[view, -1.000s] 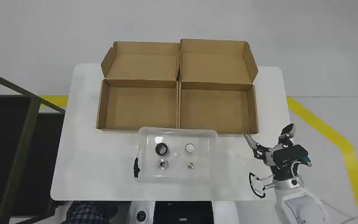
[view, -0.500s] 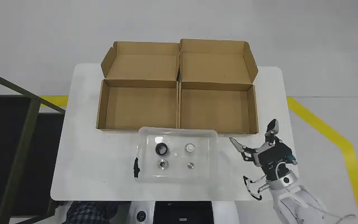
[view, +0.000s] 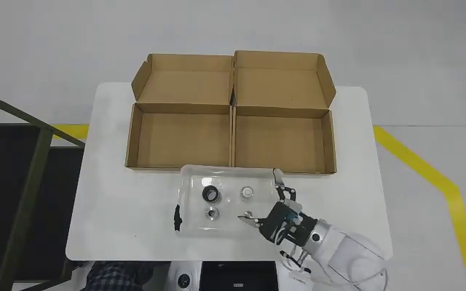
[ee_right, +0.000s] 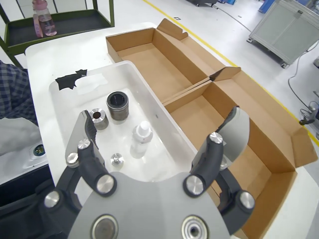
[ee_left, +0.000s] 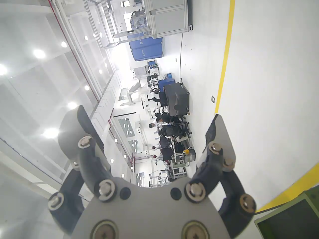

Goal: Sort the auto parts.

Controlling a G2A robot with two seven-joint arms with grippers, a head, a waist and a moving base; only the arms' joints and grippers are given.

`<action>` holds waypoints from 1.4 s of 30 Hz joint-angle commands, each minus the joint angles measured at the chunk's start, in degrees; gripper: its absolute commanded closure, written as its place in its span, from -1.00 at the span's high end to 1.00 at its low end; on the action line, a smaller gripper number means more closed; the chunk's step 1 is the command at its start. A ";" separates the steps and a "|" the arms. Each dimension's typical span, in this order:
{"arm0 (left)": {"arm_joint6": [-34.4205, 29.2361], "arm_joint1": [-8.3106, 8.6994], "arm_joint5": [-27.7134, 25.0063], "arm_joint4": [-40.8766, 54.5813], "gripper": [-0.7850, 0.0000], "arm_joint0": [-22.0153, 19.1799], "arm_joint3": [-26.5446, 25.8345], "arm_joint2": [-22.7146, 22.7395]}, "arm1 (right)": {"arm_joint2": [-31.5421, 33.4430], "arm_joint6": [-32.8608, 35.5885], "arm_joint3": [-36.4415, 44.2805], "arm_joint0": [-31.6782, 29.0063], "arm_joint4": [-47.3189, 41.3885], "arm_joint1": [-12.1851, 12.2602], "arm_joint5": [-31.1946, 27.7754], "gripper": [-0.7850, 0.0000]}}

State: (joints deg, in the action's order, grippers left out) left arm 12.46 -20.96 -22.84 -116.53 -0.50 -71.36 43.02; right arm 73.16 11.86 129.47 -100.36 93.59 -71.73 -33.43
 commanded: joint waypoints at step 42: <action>0.00 0.00 0.00 0.00 1.00 0.00 0.00 0.00 | -6.21 18.42 -12.99 11.45 -8.75 0.80 0.26 0.10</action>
State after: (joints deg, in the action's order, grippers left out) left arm 12.46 -20.96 -22.84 -116.53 -0.50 -71.36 43.02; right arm 66.93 30.23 116.53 -88.95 84.97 -70.96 -33.11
